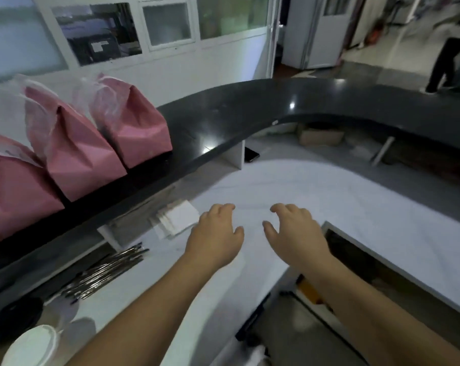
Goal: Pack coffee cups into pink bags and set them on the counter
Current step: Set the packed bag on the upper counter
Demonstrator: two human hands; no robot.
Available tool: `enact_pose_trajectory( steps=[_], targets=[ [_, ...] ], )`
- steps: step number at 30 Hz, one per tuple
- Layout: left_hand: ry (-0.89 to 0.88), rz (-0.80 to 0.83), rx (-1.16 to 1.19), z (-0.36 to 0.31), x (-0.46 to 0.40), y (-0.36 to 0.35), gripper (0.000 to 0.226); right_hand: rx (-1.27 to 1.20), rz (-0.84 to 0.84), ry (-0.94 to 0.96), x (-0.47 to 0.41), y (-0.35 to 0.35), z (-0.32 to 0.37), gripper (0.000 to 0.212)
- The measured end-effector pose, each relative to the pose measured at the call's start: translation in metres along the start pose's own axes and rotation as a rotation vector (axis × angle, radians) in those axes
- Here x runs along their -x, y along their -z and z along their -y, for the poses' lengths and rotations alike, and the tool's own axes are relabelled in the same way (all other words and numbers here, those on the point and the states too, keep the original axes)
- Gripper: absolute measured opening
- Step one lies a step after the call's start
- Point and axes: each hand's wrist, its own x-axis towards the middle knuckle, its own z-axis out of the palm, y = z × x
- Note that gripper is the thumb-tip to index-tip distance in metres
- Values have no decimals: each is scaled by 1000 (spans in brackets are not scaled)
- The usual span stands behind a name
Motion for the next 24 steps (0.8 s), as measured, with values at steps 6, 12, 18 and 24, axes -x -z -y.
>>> enact_pose_trajectory(
  steps=[6,12,18,24],
  targets=[
    [-206,93,-25,-65,39,-44,60,23,-1,-243,87,30,-65,41],
    [-428,146,-76,-153,72,-79,59,29,-73,-449,164,70,-145,50],
    [-578,174,-62,-270,112,-133,62,23,-142,-598,246,110,-248,51],
    [-697,268,-53,-400,175,-208,62,-55,-191,-752,348,152,-371,54]
  ],
)
